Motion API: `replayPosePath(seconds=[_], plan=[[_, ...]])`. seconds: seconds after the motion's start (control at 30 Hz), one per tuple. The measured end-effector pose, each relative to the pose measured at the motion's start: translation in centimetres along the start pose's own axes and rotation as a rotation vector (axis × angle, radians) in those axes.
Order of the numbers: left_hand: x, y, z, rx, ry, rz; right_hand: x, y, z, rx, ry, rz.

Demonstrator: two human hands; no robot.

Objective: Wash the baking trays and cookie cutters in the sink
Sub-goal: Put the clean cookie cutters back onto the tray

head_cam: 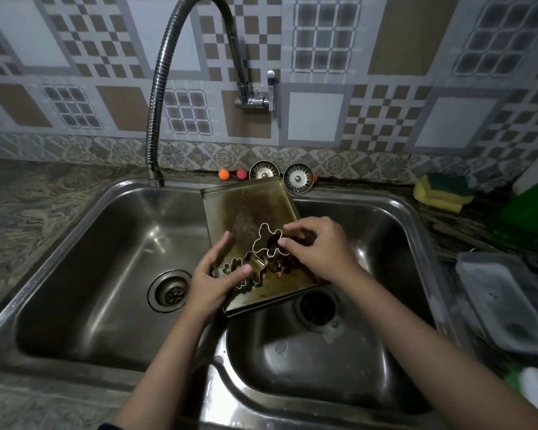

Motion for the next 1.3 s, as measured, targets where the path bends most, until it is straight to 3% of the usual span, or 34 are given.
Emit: replayPosePath(seconds=[0.13,0.27,0.4,0.67,0.93,1.3], plan=[[0.0,-0.5,0.0,-0.028,0.002,0.019,0.4,1.3,-2.4,-0.021,-0.115,-0.056],[0.0,-1.9,-0.3,-0.008,-0.007,0.020,1.5,0.9,-5.2,-0.291,-0.277,0.131],[-0.5,-3.3,-0.5,-0.014,-0.024,0.100,2.4,1.3,-6.0,-0.300,-0.199,0.144],[-2.9,-6.6,-2.1,-0.161,-0.126,0.312,3.3,3.9,-7.0,-0.228,-0.111,-0.075],[-5.9,-10.4,-1.8,-0.226,-0.197,0.267,3.5,7.0,-7.0,-0.180,-0.076,-0.228],[-6.9,-13.4,-3.0,-0.407,-0.528,0.239,3.4,9.8,-5.4,0.046,0.173,-0.402]])
Point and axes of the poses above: each hand's wrist, its own x-axis away from the middle knuckle, its own y-axis out of the back of the hand, z = x × y, the point moved 5 cm from there along -x, towards the middle knuckle, and after that the axes turned 1 degree about -y, right-handed, at the moved point
